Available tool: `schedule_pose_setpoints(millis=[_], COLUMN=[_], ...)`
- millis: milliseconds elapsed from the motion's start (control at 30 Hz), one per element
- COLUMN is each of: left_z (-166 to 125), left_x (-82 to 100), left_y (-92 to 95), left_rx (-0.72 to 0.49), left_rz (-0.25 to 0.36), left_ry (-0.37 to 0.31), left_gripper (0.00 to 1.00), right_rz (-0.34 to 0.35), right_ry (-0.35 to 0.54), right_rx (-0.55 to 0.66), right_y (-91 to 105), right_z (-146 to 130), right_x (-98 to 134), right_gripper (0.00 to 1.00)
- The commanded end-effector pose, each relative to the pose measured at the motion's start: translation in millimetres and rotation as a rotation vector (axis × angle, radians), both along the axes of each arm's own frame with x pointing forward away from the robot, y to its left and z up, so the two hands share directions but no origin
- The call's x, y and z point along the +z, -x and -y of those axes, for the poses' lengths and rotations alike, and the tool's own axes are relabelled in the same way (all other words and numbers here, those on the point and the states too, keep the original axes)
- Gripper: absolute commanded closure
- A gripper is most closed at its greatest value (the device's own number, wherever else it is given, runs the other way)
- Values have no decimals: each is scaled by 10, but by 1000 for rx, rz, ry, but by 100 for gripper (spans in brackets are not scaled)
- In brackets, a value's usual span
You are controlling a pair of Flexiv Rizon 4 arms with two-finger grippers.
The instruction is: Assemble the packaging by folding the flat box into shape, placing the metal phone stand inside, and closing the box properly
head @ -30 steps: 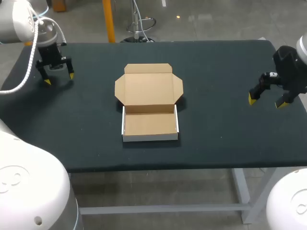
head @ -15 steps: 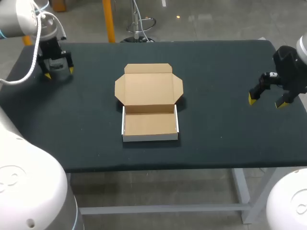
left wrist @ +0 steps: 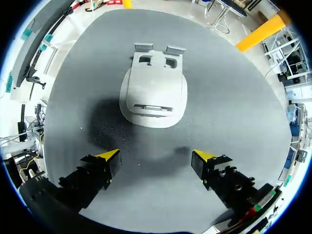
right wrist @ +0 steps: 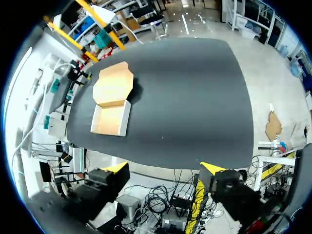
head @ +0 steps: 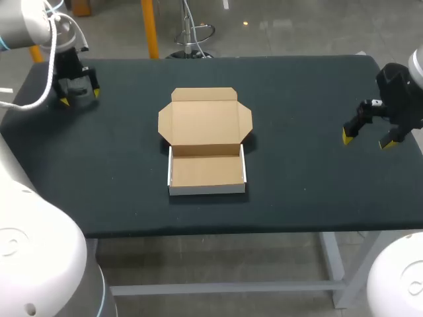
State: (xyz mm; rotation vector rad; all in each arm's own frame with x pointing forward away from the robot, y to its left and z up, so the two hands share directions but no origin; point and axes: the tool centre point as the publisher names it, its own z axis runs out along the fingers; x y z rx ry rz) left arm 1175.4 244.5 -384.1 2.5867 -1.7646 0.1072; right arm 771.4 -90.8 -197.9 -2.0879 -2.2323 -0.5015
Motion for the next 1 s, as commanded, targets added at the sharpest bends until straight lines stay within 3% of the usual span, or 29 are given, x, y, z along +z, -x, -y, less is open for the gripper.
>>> schedule_pose_setpoints(millis=[33,1000], left_z=[-28,-155], left_x=[-24,-77], left_y=[-92,-257], left_rx=[-3,-9], left_rz=[-52,-47], left_ry=[19,8], left_gripper=[0,0], right_rz=[-4,-4], right_ry=[1,1], right_rx=[2,2], right_y=[5,5], right_z=[5,5], right_x=[24,24], right_gripper=[0,0])
